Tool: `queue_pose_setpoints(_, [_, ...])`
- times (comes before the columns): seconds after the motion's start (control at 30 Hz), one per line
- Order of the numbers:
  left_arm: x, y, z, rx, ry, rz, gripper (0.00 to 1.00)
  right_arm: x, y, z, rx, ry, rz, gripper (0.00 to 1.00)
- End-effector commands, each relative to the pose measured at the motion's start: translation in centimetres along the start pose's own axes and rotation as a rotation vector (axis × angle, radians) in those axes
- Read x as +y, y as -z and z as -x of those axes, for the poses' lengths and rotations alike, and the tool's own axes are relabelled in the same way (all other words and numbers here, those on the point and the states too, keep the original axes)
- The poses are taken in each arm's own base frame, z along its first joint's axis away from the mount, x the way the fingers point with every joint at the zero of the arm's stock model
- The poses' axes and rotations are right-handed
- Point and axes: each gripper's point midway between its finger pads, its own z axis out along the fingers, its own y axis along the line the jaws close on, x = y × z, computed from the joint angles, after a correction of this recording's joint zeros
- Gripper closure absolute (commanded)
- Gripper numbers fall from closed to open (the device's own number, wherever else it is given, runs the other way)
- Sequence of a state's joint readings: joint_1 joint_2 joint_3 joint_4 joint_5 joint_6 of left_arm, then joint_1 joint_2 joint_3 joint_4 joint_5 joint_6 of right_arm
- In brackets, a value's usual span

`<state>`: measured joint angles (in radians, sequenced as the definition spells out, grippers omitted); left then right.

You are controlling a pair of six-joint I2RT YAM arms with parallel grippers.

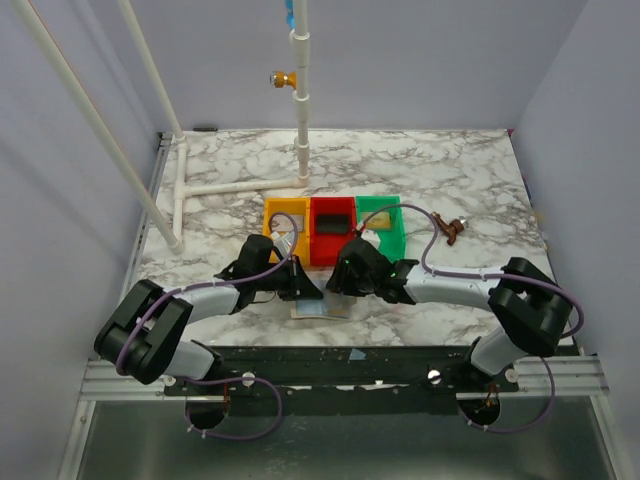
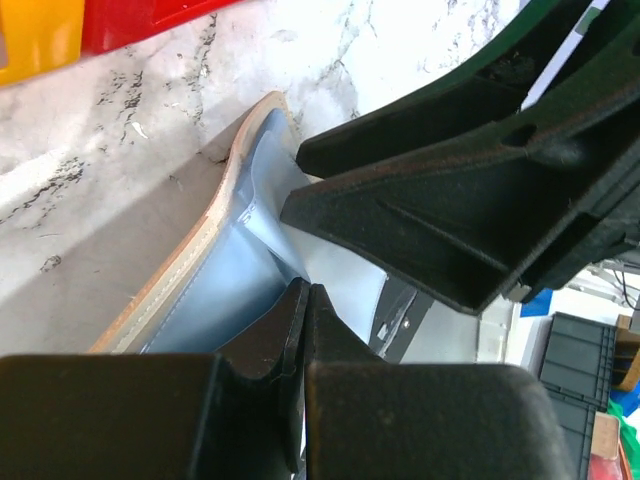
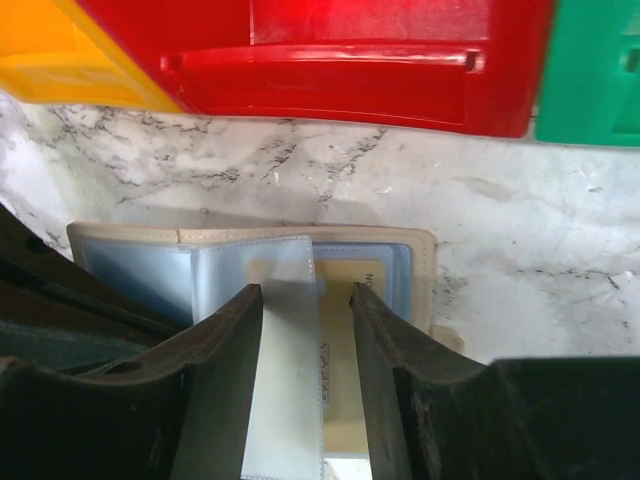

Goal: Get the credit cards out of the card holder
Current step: Remove the credit card from the card holder.

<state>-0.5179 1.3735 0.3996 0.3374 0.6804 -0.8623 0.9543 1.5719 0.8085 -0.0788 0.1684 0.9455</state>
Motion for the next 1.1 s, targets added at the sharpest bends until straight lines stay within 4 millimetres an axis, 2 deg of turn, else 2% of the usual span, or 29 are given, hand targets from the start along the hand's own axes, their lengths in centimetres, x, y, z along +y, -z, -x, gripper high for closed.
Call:
queue_pose_setpoints(0.0, [-1.7, 0.0, 0.6, -0.003, -0.030, -0.083, 1.00, 0.1, 0.5, -0.5, 0.023, -0.041, 0.048, 0.57])
queue_pose_setpoints(0.07, [-1.4, 0.0, 0.6, -0.005, -0.032, -0.067, 1.00, 0.4, 0.8, -0.4, 0.021, -0.057, 0.065, 0.62])
queue_pose_setpoints(0.27, [-0.9, -0.1, 0.6, -0.002, -0.029, -0.040, 1.00, 1.7, 2.2, 0.1, 0.015, -0.089, 0.131, 0.63])
queue_pose_setpoints(0.37, [-0.8, -0.1, 0.6, -0.001, -0.028, -0.037, 1.00, 1.5, 2.3, 0.0, 0.014, -0.092, 0.129, 0.56])
queue_pose_setpoints(0.5, [-1.2, -0.1, 0.6, -0.002, -0.022, -0.057, 1.00, 0.0, 1.8, -1.1, 0.037, -0.092, 0.092, 0.48])
queue_pose_setpoints(0.63, [-1.5, 0.0, 0.5, -0.003, -0.012, -0.076, 1.00, -0.5, 1.7, -1.8, 0.044, -0.109, 0.110, 0.44])
queue_pose_setpoints(1.07, [-1.6, 0.0, 0.4, -0.004, 0.022, -0.110, 1.00, 1.8, 4.0, -2.1, 0.046, -0.207, 0.339, 0.42])
